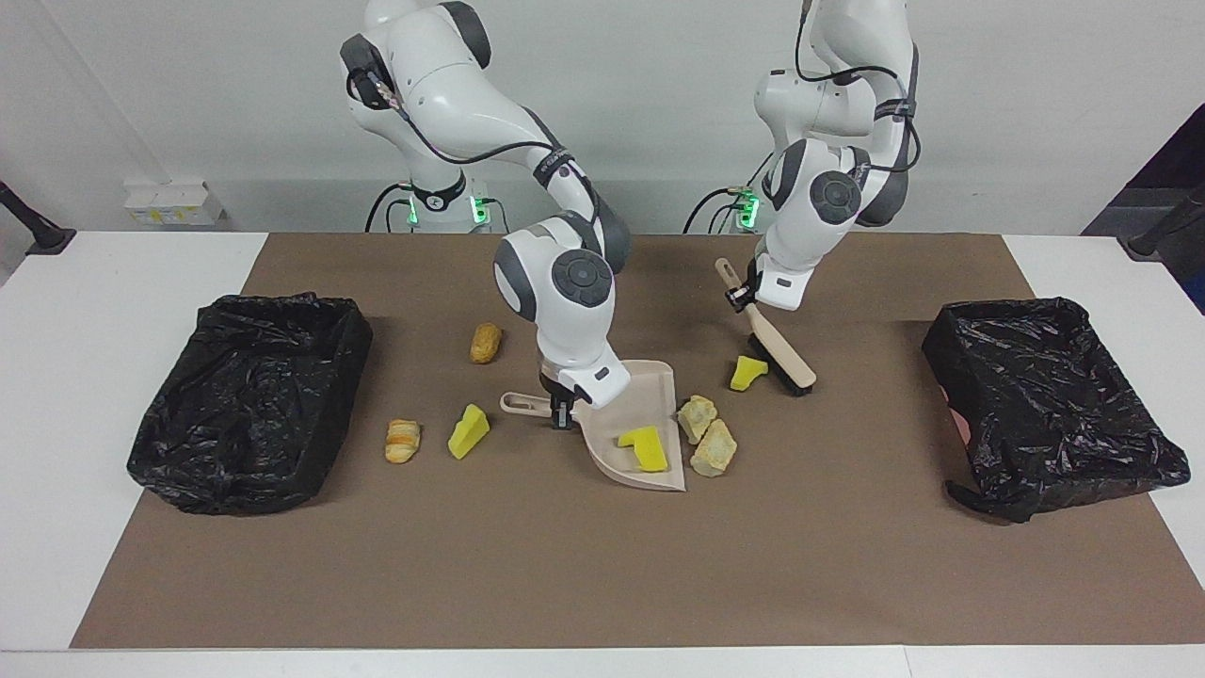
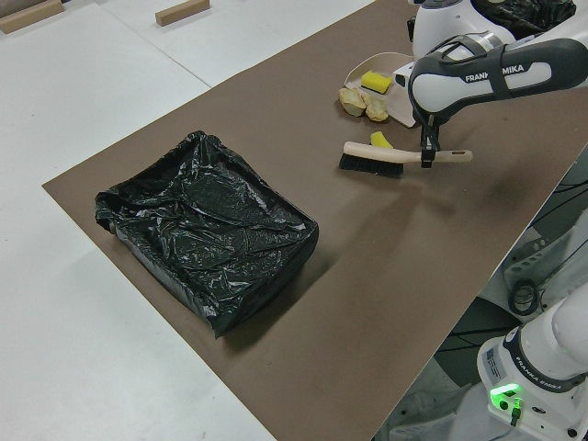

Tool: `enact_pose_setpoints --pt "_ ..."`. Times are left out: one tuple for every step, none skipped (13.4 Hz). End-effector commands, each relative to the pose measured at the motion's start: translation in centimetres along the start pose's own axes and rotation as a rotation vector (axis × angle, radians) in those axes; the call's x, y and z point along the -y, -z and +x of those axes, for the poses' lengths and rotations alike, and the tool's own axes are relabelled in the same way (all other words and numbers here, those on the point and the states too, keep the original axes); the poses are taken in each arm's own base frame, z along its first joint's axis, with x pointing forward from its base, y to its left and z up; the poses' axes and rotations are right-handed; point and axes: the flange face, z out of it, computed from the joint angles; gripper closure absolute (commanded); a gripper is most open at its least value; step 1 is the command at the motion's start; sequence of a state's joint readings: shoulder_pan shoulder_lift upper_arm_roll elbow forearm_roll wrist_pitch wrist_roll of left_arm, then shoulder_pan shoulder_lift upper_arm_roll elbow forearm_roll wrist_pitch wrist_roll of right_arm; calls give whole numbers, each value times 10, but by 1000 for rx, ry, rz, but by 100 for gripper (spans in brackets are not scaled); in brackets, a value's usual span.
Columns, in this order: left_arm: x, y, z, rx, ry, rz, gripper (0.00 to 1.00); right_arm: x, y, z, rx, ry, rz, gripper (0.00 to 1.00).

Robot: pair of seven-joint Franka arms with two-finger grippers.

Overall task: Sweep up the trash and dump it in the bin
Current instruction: 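Sweep the chunks into the dustpan with the brush in the left gripper, then sweep the remaining yellow sponge pieces into the dustpan with the left gripper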

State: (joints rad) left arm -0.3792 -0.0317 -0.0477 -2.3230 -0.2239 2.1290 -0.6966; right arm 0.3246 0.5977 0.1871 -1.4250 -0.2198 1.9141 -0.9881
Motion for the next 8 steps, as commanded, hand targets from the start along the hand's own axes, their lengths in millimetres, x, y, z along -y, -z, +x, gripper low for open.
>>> enact_pose_setpoints --pt "-57 18 9 -31 -100 -67 100 9 0 -4 10 -8 -2 100" --pt "-79 14 12 -49 -119 -88 100 7 -1 -6 9 -11 -4 100" --pt "-97 11 6 -73 -141 -116 100 6 -1 -6 2 -12 -14 100" --pt "-109 13 1 -86 -144 -156 100 6 -2 -6 -1 -12 -14 100" --pt "-115 15 3 -87 -137 -177 100 6 -1 -6 -4 -15 -12 100" --pt "-125 20 -1 -92 -149 -190 100 6 -3 -8 -1 -17 -10 100" --pt "-132 22 -7 -91 -157 -200 100 1 -4 -18 2 -29 -10 100" --pt "-133 26 -6 -85 -164 -198 100 0 -6 -20 3 -32 -9 100"
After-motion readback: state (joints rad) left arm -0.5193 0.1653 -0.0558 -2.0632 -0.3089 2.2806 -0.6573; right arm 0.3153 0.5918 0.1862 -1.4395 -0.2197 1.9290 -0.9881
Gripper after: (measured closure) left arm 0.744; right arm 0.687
